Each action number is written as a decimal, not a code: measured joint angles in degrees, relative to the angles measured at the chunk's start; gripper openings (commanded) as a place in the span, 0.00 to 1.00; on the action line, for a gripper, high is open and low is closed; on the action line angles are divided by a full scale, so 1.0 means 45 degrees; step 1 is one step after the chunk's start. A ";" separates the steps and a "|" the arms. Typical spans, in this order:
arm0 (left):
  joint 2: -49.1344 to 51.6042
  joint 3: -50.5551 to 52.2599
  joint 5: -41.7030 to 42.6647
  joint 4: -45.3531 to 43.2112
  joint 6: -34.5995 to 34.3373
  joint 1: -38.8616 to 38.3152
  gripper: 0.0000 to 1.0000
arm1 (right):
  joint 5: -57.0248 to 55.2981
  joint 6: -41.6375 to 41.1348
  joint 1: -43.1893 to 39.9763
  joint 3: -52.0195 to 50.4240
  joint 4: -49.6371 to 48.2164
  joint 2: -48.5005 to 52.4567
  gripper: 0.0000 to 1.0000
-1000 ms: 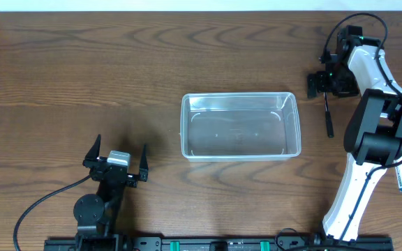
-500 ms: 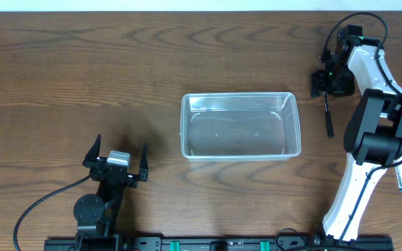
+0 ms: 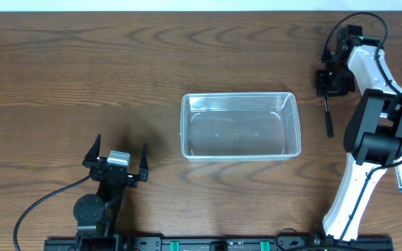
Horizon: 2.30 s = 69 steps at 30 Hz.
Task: Pack container
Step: 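Lift the hammer and carry it left over the clear container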
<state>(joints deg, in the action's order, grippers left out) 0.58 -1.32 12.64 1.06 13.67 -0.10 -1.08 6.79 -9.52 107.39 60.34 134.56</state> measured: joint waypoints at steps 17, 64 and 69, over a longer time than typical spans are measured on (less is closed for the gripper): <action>0.0000 0.0000 0.0000 0.0005 0.0005 0.0000 0.98 | -0.0267 -0.0024 0.0000 0.0185 0.0787 -0.0010 0.01; 0.0000 0.0000 -0.0005 0.0000 0.0000 0.0000 0.98 | 0.0942 0.8568 0.8417 0.1666 0.4823 -0.5620 0.01; 0.0000 0.0000 -0.0005 0.0005 0.0000 0.0000 0.98 | 0.0923 0.8898 0.8417 0.0374 0.3662 -0.5605 0.01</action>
<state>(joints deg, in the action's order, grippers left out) 0.58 -1.32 12.62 1.08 13.67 -0.10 3.07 46.83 28.36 109.08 76.82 109.34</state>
